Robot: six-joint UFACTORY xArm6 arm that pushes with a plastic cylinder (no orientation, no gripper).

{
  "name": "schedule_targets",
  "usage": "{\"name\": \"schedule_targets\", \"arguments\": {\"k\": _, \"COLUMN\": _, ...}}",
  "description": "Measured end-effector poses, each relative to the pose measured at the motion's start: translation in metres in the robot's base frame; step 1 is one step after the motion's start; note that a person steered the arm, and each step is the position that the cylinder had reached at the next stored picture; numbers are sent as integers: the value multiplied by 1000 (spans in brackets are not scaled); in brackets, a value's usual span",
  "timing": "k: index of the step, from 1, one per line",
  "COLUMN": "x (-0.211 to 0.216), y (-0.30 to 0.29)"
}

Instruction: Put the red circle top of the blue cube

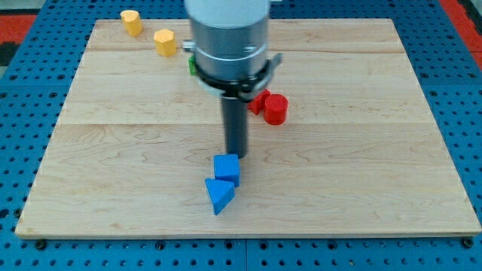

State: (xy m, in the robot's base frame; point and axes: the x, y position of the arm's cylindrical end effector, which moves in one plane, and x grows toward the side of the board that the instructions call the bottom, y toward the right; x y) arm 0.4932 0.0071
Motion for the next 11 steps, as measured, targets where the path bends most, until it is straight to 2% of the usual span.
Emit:
{"name": "schedule_targets", "arguments": {"k": 1, "x": -35, "y": 75}}
{"name": "schedule_targets", "arguments": {"k": 2, "x": -39, "y": 86}}
{"name": "schedule_targets", "arguments": {"k": 4, "x": -77, "y": 55}}
{"name": "schedule_targets", "arguments": {"k": 5, "x": -98, "y": 84}}
{"name": "schedule_targets", "arguments": {"k": 6, "x": -123, "y": 45}}
{"name": "schedule_targets", "arguments": {"k": 7, "x": -134, "y": 38}}
{"name": "schedule_targets", "arguments": {"k": 9, "x": -75, "y": 24}}
{"name": "schedule_targets", "arguments": {"k": 10, "x": -64, "y": 59}}
{"name": "schedule_targets", "arguments": {"k": 11, "x": -39, "y": 57}}
